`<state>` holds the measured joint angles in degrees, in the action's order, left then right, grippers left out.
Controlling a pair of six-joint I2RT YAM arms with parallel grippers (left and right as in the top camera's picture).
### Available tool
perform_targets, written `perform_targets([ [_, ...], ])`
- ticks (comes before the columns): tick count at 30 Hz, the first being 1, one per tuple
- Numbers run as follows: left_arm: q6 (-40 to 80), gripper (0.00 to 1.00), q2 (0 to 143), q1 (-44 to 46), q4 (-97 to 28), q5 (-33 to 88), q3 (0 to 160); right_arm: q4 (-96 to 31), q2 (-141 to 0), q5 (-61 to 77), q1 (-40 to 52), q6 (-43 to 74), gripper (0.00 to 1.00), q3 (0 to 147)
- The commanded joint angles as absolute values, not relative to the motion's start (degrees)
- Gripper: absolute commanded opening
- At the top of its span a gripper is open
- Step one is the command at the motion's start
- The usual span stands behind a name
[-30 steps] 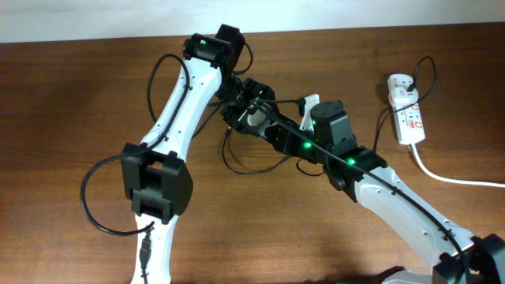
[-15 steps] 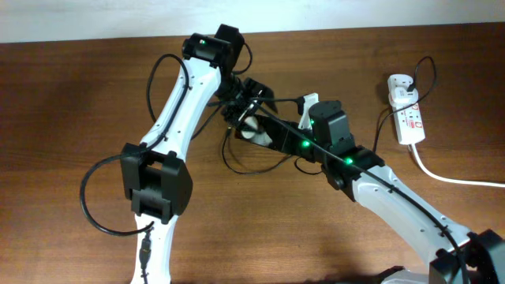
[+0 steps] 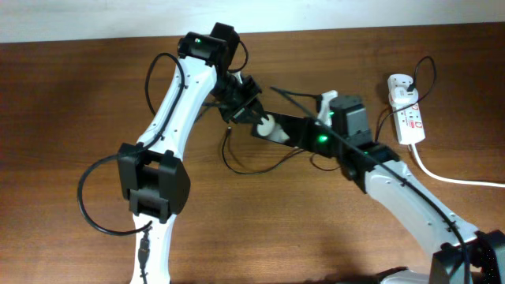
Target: Plug charger to phone and switch on socket
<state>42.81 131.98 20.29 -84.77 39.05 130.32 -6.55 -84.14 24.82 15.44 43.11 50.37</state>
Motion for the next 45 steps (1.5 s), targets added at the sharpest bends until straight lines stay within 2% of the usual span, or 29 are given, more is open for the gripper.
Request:
perform_targets([
  [1,21.3,0.24,130.2,19.6,-84.6,39.2,130.5,-8.3,-78.1,28.8,10.8,42.2,0.04,51.4],
  [3,16.1,0.27,130.2,19.6,-84.2,39.2,130.5,-10.3,-74.7,29.6,8.4,41.8,0.04,51.4],
  [6,11.6,0.26,130.2,19.6,-83.5,39.6,130.5,-14.1,-67.8,31.2,4.6,41.8,0.04,51.4],
  [10,1.1,0.26,130.2,18.8,-83.2,50.8,130.5,-17.9,-56.9,33.5,-2.0,41.9,0.04,51.4],
  [13,-3.9,0.31,130.2,16.4,-83.2,59.0,130.5,-20.6,-48.0,37.8,-6.8,44.7,0.04,51.4],
  [18,-7.1,0.39,130.2,13.3,-83.2,72.1,130.5,-20.8,-40.7,35.9,-7.6,52.9,0.04,51.4],
  [23,-7.0,0.44,130.2,13.1,-82.9,79.8,130.5,-18.6,-45.9,34.0,-7.3,64.7,0.04,51.3],
  [25,-7.0,0.45,130.2,13.1,-82.9,80.2,130.5,-14.4,-49.0,34.0,-5.9,66.4,0.04,51.3],
  [31,-7.0,0.61,130.2,13.0,-80.7,84.8,130.5,1.0,-60.1,27.5,4.1,70.2,0.04,51.3],
  [36,-6.0,0.68,130.2,12.3,-80.3,84.9,130.5,14.5,-68.6,24.6,9.8,70.8,0.04,51.3],
  [41,-5.2,0.74,130.2,11.8,-77.8,87.9,130.5,15.5,-71.5,23.2,10.2,74.5,0.04,51.4],
  [45,0.5,0.76,130.2,11.8,-73.1,87.9,130.5,16.4,-71.6,23.3,10.2,74.5,0.04,51.4],
])
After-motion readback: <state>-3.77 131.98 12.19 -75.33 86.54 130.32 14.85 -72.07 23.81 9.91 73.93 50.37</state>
